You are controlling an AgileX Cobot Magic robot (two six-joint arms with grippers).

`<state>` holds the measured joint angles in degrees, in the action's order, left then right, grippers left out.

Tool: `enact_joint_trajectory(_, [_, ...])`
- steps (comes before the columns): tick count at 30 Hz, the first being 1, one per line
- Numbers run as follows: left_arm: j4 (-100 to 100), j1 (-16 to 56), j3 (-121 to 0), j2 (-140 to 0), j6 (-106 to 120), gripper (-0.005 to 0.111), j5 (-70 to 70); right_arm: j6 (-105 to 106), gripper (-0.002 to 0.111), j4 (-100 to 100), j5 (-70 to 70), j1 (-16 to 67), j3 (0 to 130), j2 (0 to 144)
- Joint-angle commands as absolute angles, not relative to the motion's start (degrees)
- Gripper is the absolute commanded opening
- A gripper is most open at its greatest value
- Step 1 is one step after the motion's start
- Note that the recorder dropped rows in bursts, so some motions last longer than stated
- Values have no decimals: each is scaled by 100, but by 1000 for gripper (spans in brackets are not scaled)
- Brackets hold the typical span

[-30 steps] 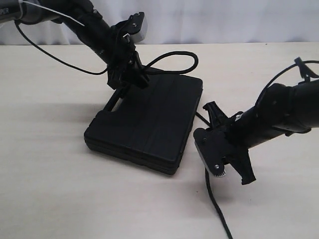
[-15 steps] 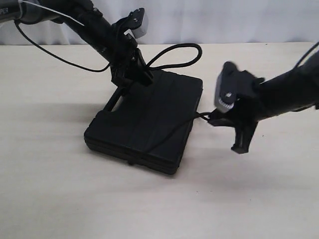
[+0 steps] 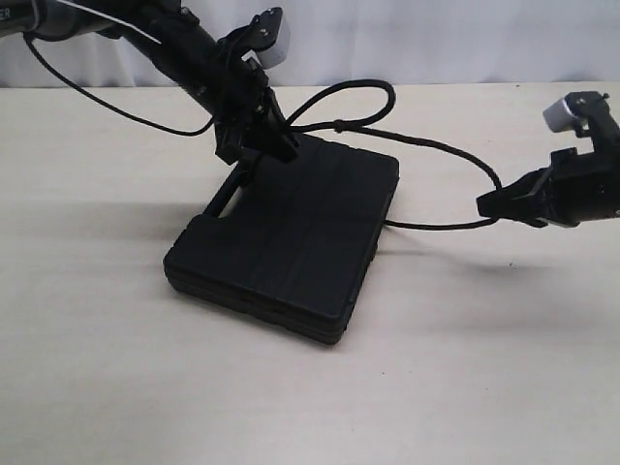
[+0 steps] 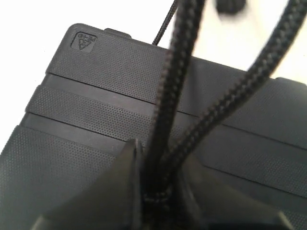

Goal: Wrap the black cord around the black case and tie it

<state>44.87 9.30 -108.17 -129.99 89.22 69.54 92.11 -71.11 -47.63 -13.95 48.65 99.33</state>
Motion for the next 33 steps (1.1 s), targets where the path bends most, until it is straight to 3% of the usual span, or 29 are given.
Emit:
enact_joint_trajectory(1, [4448, 934, -10815, -12933, 8989, 0, 6996, 9487, 4, -7451, -5365, -1598, 4853, 10372])
enact_joint_trajectory(20, [4611, 1030, -10803, -13038, 8977, 0, 6996, 10317, 4, -8304, -6569, -1573, 4866, 10792])
enact_joint_trajectory(33, [4612, 1377, -10803, -13038, 8584, 1, 6996, 10840, 4, -9367, -6996, -569, 4866, 10767])
